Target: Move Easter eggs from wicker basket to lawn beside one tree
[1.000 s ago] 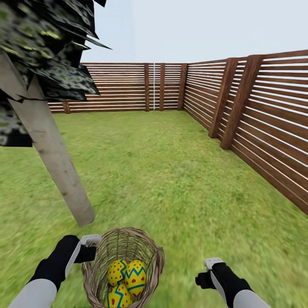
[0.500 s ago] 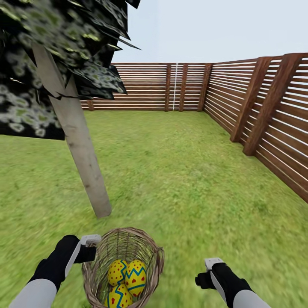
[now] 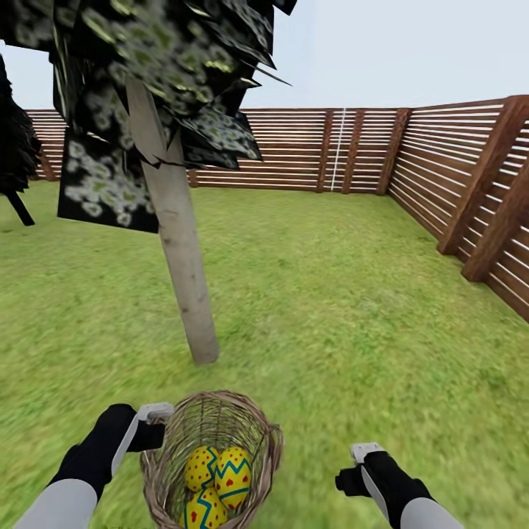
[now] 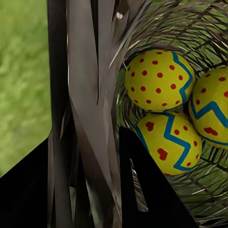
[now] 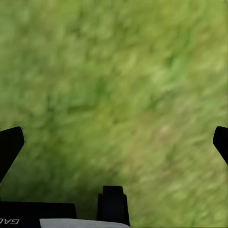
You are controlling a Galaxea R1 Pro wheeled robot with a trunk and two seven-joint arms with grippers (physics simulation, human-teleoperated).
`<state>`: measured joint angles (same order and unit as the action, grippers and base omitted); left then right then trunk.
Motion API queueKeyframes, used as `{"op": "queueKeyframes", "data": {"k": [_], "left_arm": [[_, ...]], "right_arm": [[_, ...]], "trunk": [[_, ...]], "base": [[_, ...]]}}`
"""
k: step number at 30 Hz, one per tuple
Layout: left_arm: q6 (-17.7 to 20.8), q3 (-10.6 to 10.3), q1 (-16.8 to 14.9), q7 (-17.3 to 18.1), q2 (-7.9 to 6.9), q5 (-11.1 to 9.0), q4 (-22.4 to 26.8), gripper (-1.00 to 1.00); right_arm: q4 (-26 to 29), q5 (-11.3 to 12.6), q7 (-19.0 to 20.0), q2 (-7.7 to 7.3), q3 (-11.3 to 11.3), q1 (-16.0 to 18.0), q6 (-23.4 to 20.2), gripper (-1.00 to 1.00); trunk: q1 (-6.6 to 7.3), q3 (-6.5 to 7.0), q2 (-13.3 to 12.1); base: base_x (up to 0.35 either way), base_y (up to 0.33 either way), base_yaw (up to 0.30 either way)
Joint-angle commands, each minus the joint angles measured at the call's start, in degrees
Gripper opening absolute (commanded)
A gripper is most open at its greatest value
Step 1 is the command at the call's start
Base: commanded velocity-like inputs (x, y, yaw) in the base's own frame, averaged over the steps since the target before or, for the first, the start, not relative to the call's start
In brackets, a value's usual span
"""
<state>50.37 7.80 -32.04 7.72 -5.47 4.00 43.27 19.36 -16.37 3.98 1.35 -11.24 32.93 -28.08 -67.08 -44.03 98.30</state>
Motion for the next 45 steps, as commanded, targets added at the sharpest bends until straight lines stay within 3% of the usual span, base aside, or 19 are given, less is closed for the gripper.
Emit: {"op": "queueKeyframes", "data": {"k": [1, 28, 33, 45], "left_arm": [[0.26, 0.14, -0.04, 0.46, 0.03, -0.11, 0.06, -1.0], [0.26, 0.19, -0.04, 0.45, 0.03, -0.13, 0.06, -1.0], [0.26, 0.19, -0.04, 0.45, 0.03, -0.13, 0.06, -1.0], [0.19, 0.63, -0.03, 0.46, -0.06, -0.13, 0.06, -1.0]], "right_arm": [[0.15, -0.59, 0.42, 0.02, -0.44, 0.02, -0.31, 1.0], [0.15, -0.59, 0.42, -0.06, -0.43, -0.02, -0.24, 1.0], [-2.76, -0.94, 0.56, -0.24, -0.38, -0.05, 5.28, 1.0], [-2.84, -1.03, -0.99, -0.12, -0.36, -0.05, 5.41, 1.0]], "trunk": [[0.01, -0.05, 0.03], [0.01, -0.05, 0.03], [0.01, -0.05, 0.03], [0.01, -0.05, 0.03]], "base": [[0.0, 0.0, 0.294], [0.0, 0.0, 0.287], [0.0, 0.0, 0.027], [0.03, 0.0, 0.134]]}}
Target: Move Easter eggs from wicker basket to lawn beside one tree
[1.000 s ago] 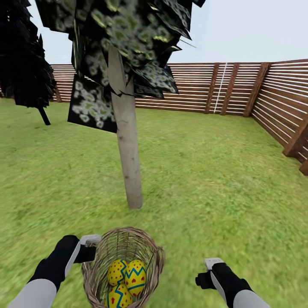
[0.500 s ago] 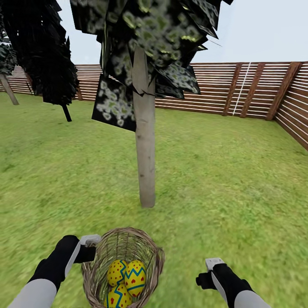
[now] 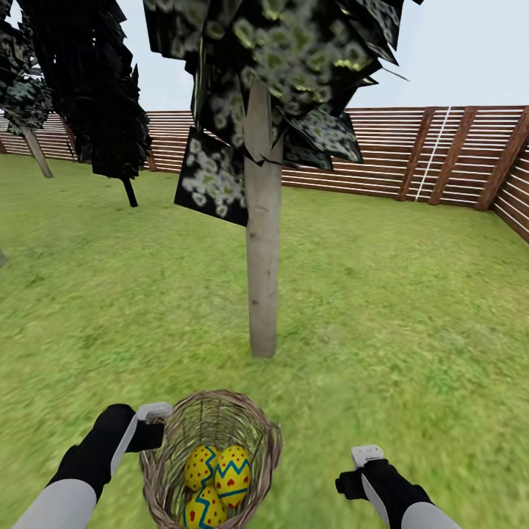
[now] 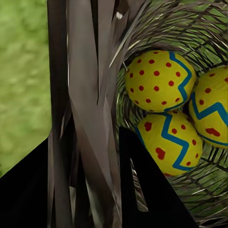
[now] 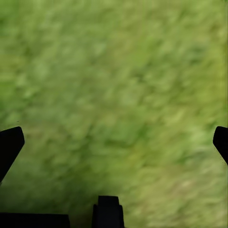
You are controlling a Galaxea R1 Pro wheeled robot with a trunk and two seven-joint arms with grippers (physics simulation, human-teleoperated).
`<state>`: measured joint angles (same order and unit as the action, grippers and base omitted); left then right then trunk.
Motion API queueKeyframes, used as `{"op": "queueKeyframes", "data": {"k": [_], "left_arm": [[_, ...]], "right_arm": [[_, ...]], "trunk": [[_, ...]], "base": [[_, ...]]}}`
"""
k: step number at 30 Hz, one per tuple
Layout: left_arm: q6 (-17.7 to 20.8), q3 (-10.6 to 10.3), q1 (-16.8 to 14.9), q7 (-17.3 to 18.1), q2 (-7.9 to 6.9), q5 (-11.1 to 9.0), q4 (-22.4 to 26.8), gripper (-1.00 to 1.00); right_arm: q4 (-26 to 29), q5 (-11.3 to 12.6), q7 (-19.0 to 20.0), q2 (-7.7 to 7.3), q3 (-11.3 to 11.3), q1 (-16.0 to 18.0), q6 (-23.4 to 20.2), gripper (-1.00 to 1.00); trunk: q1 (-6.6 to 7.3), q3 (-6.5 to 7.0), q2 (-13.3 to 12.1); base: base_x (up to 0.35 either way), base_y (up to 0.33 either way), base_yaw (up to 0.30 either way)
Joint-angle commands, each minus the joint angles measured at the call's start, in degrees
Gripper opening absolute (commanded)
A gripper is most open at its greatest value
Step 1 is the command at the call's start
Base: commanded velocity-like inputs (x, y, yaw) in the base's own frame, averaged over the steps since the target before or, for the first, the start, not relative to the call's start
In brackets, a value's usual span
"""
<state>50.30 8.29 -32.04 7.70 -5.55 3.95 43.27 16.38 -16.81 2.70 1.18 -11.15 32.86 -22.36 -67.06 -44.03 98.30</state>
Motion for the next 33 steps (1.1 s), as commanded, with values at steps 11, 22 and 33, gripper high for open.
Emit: {"op": "queueKeyframes", "data": {"k": [11, 22, 33], "left_arm": [[-1.28, 0.06, -0.04, 0.48, 0.02, -0.08, -0.03, -1.0], [-1.3, 0.06, -0.04, 0.51, 0.02, -0.08, -0.03, -1.0], [-1.31, 0.06, -0.04, 0.49, 0.02, -0.08, -0.03, -1.0]], "right_arm": [[0.06, -0.68, 0.2, 0.05, -0.45, 0.01, -0.47, 1.0], [-0.01, -0.61, 0.37, -0.29, -0.54, 0.01, -0.13, 1.0], [0.06, -0.64, 0.2, 0.05, -0.54, 0.01, -0.4, 1.0]], "trunk": [[-0.01, -0.05, 0.02], [-0.01, -0.05, 0.02], [-0.01, -0.05, 0.02]], "base": [[0.31, 0.0, 0.235], [0.321, 0.0, 0.039], [0.321, 0.0, 0.109]]}}
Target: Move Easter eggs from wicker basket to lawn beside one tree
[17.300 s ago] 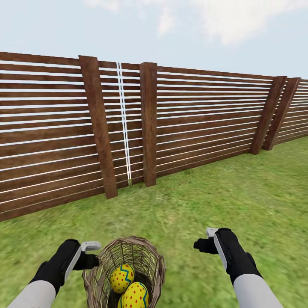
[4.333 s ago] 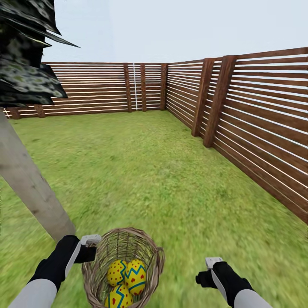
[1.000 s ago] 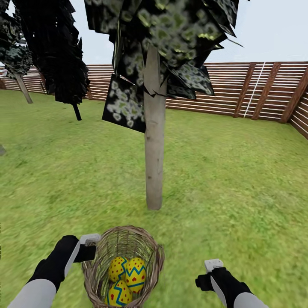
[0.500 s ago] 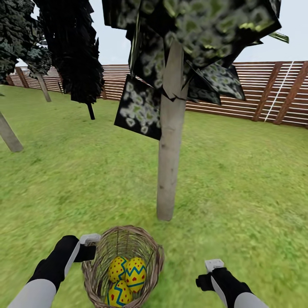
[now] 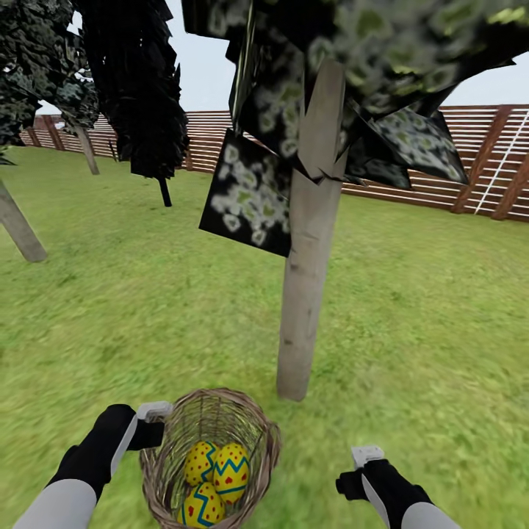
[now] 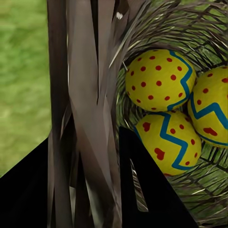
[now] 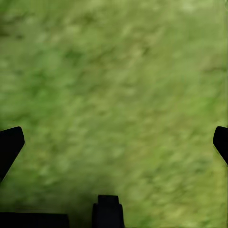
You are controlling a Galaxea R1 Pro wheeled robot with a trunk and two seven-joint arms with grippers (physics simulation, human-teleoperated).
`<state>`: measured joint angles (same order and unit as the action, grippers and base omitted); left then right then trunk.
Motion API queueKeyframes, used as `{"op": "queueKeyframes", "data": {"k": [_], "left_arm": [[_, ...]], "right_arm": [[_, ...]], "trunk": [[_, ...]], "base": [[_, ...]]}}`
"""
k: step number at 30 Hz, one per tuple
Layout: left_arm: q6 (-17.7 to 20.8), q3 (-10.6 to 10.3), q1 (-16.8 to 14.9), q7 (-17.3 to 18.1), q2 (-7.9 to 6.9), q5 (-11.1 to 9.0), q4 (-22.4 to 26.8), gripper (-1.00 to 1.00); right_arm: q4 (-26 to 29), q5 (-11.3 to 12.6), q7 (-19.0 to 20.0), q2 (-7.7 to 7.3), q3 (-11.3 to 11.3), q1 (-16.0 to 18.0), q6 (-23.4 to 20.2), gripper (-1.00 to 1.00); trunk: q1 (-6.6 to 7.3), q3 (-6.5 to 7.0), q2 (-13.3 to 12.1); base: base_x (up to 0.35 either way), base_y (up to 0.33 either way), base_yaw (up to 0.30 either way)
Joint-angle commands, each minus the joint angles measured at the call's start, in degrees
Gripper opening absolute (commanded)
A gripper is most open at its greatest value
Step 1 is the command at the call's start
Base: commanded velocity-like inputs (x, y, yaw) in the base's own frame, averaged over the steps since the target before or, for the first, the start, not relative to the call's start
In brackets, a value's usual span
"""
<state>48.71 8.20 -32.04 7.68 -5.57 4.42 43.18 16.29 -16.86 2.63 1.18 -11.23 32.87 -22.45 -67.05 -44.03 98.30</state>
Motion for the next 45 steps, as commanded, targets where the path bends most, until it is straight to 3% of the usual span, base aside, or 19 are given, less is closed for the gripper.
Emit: {"op": "queueKeyframes", "data": {"k": [1, 9, 27, 28, 30, 31, 33, 35, 37, 38, 45], "left_arm": [[0.26, 0.15, -0.04, 0.55, 0.03, -0.55, 0.06, -1.0], [0.27, 0.1, -0.04, 0.5, 0.12, -0.46, 0.06, -1.0], [0.25, 0.15, -0.04, 0.5, 0.17, -0.5, -0.03, -1.0], [0.25, 0.12, -0.04, 0.5, 0.19, -0.49, -0.03, -1.0], [0.25, 0.12, -0.03, 0.5, 0.2, -0.48, -0.03, -1.0], [0.25, 0.11, -0.03, 0.5, 0.21, -0.48, -0.03, -1.0], [0.25, 0.09, -0.02, 0.5, 0.15, -0.49, -0.04, -1.0], [0.25, 0.08, -0.02, 0.5, 0.12, -0.46, -0.1, -1.0], [0.25, 0.07, -0.02, 0.5, 0.12, -0.46, -0.11, -1.0], [-0.1, 0.4, 0.14, 0.82, -0.15, -0.29, -0.1, -1.0], [0.06, 0.24, 0.15, 2.08, -0.05, 0.6, -0.11, -1.0]], "right_arm": [[0.15, -0.57, 0.29, 0.03, -0.46, 0.01, -0.26, 1.0], [0.06, -0.54, 0.36, -0.22, -0.46, 0.01, -0.09, 1.0], [0.79, -0.17, 1.56, -0.44, -0.51, 0.01, -0.11, 1.0], [1.49, 0.08, 3.6, -0.78, -0.78, 0.01, -0.14, 1.0], [7.64, 0.34, 14.26, -2.23, -1.05, 0.01, -1.96, 1.0], [14.37, 0.43, 20.68, -2.68, -1.13, 0.01, -7.43, 1.0], [26.58, 1.59, 28.17, -2.6, -1.55, 0.01, -15.81, 1.0], [30.47, 4.85, 34.07, -2.55, -1.64, 0.01, -17.87, 1.0], [30.95, 5.47, 35.17, -2.78, -1.61, 0.01, -17.92, 1.0], [26.08, 5.19, 34.53, -3.12, -1.94, -1.82, -18.18, 1.0], [23.68, 4.19, 33.97, -5.3, -1.48, -0.35, -19.53, 1.0]], "trunk": [[-0.03, -0.05, 0.02], [-0.03, -0.05, 0.02], [-3.98, -3.28, 7.24], [-4.2, -3.46, 7.64], [-4.64, -3.82, 8.44], [-4.86, -4.0, 8.85], [-5.3, -4.36, 9.65], [-5.74, -4.72, 10.45], [-6.18, -5.08, 11.25], [-6.17, -5.08, 11.24], [-6.17, -5.08, 11.24]], "base": [[0.321, 0.0, 0.039], [0.093, 0.0, 0.002], [0.0, 0.0, 0.0], [0.0, 0.0, 0.0], [0.0, 0.0, 0.0], [0.0, 0.0, 0.0], [0.0, 0.0, 0.0], [0.0, 0.0, 0.0], [0.0, 0.0, 0.0], [0.0, 0.0, 0.0], [0.0, 0.0, 0.0]]}}
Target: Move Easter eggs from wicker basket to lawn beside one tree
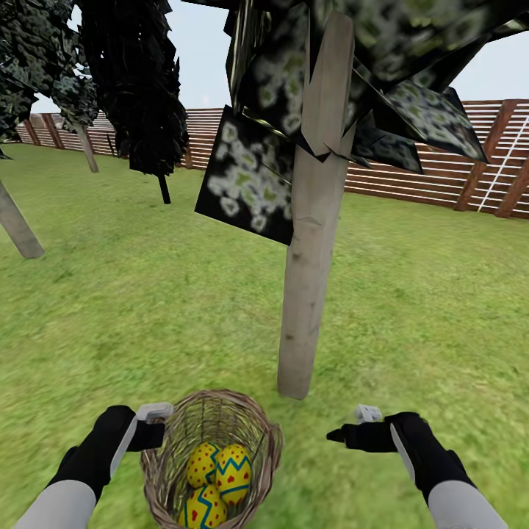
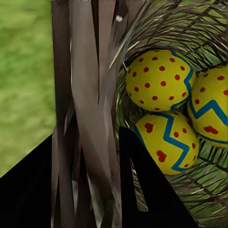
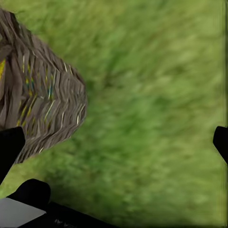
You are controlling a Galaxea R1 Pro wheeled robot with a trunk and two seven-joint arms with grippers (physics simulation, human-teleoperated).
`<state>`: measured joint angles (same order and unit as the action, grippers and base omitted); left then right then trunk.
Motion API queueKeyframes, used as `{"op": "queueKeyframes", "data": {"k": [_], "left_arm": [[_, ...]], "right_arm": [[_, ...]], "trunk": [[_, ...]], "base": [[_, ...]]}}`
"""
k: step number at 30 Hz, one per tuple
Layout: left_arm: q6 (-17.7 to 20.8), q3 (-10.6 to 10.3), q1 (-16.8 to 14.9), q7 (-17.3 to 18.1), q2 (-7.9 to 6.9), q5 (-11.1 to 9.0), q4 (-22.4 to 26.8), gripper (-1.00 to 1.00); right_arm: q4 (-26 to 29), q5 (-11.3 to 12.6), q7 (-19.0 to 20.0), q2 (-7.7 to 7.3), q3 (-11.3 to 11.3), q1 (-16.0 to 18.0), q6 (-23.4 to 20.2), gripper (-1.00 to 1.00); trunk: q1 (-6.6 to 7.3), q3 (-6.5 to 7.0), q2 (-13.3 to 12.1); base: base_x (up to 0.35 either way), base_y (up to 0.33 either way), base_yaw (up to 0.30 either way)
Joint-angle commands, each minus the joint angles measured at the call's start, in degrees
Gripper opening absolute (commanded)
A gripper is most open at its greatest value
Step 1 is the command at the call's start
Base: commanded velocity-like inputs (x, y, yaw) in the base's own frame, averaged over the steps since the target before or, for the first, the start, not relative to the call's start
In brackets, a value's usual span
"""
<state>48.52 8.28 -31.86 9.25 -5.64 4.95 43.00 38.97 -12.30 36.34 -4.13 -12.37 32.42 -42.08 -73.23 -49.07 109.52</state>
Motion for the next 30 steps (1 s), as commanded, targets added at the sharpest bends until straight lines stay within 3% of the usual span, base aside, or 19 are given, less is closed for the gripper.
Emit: {"op": "queueKeyframes", "data": {"k": [1, 5, 6, 21, 30], "left_arm": [[0.26, 0.16, -0.04, 0.83, 0.02, 0.2, 0.07, -1.0], [0.26, 0.16, -0.04, 2.12, 0.02, 0.53, 0.07, -1.0], [0.26, 0.16, -0.04, 3.67, 0.02, -1.08, 0.07, -1.0], [0.26, 0.16, -0.04, 3.67, 0.07, -1.08, 0.16, -1.0], [0.35, 0.07, -0.04, 3.67, 0.28, -1.08, 0.02, -1.0]], "right_arm": [[0.42, -0.37, 0.23, -0.29, -0.42, 0.36, 0.11, 1.0], [-1.4, -0.24, 0.22, -1.51, -0.55, 0.89, 0.25, 1.0], [3.23, -0.1, 0.22, -7.51, -0.55, 0.89, 4.59, 1.0], [3.08, -0.04, 0.22, -7.73, -0.57, 0.89, 4.64, 1.0], [3.03, 0.0, 0.22, -8.0, -0.46, 0.89, 4.64, 1.0]], "trunk": [[0.01, -0.04, 0.03], [0.01, -0.04, 0.03], [0.01, -0.04, 0.03], [0.01, -0.04, 0.03], [-1.97, -1.65, 3.64]], "base": [[0.0, 0.0, 0.0], [0.0, 0.0, 0.0], [0.0, 0.0, 0.0], [0.0, 0.0, 0.0], [0.0, 0.0, 0.0]]}}
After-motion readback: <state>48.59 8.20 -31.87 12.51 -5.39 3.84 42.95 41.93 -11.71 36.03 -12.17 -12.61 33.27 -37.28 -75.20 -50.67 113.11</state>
